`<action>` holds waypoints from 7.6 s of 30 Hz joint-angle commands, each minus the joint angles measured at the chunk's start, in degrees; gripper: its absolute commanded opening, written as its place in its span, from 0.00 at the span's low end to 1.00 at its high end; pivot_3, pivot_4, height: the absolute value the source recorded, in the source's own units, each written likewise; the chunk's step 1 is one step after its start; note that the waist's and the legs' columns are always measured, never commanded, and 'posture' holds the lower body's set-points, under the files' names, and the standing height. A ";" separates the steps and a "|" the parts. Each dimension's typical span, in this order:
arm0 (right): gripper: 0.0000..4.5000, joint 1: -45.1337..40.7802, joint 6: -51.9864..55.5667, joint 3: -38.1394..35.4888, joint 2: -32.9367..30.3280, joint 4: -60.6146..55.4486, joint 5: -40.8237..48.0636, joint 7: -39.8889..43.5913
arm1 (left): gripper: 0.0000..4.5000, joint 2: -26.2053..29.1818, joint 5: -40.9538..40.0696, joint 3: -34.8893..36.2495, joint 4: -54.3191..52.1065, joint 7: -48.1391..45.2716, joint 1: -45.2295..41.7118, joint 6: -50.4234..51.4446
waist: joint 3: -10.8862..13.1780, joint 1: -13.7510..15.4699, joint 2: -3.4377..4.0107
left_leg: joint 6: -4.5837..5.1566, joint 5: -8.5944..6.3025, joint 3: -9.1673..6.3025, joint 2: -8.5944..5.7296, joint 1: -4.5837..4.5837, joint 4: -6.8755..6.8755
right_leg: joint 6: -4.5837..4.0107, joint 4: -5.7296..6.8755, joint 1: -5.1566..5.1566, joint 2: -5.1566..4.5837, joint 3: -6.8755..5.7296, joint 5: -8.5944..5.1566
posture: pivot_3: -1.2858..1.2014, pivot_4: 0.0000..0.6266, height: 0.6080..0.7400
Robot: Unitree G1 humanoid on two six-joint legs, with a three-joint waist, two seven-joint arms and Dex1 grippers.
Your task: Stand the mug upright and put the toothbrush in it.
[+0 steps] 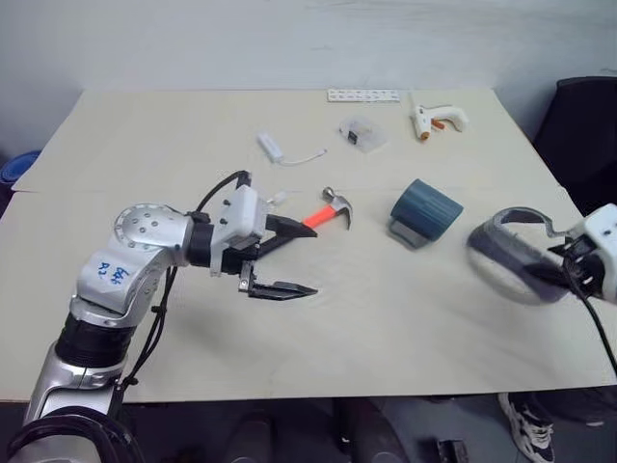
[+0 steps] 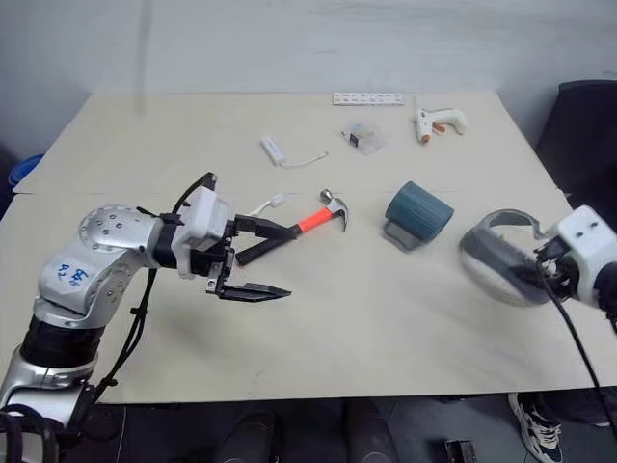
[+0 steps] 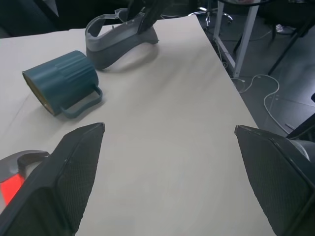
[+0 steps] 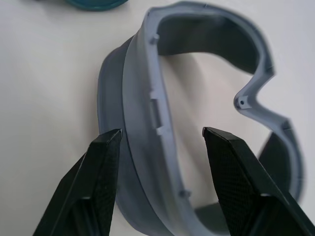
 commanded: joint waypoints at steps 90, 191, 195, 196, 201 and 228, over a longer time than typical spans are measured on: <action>0.62 -18.52 4.97 19.19 7.66 -25.64 34.26 7.46 | 0.17 12.10 28.04 27.51 34.64 31.95 10.32 9.51 | 0.04 2.48 -0.22 | 0.34 -0.28 -0.60 0.03 -1.12 0.79 | 0.15 0.12 -0.83 -0.68 -0.59 0.16 | 0.52 0.24 1.00; 0.79 -9.36 -9.56 29.99 40.61 -10.70 11.59 -1.05 | 0.96 17.92 -12.28 12.67 -4.83 6.21 3.64 14.12 | -0.23 -1.05 -0.18 | -0.01 -0.23 -0.65 0.10 -0.86 0.40 | -0.10 0.32 -0.94 0.01 -0.36 0.10 | 0.52 0.24 1.00; 0.79 -7.42 -5.81 28.07 33.40 -17.00 12.42 -0.37 | 0.96 18.02 -11.72 12.19 -3.23 5.23 3.10 13.13 | -0.22 -0.72 -0.17 | -0.01 -0.23 -0.64 0.07 -0.90 0.43 | -0.10 0.22 -0.94 -0.04 -0.36 0.10 | 0.52 0.24 1.00; 0.79 -6.37 -4.43 26.52 29.81 -19.59 13.64 1.22 | 0.96 18.03 -11.23 12.09 -2.07 4.84 2.88 12.53 | -0.21 -0.56 -0.16 | -0.01 -0.24 -0.63 0.06 -0.90 0.43 | -0.09 0.18 -0.93 -0.04 -0.35 0.10 | 0.52 0.24 1.00; 0.79 -3.97 5.78 13.51 15.75 -27.65 26.50 6.14 | 0.96 18.38 -1.49 8.03 14.23 5.13 -2.70 5.93 | -0.13 0.45 -0.06 | 0.03 -0.24 -0.33 0.05 -0.90 0.57 | -0.10 0.12 -0.85 0.01 -0.46 0.09 | 0.52 0.24 1.00; 1.00 -3.96 8.76 1.83 9.47 -39.33 36.54 -9.65 | 0.84 -16.98 38.76 -9.22 93.32 21.28 -38.92 -27.14 | -0.15 2.14 -0.21 | 0.59 -0.49 0.12 -0.04 -1.00 0.87 | 0.24 0.02 -0.79 -0.10 -0.22 0.28 | 0.52 0.24 1.00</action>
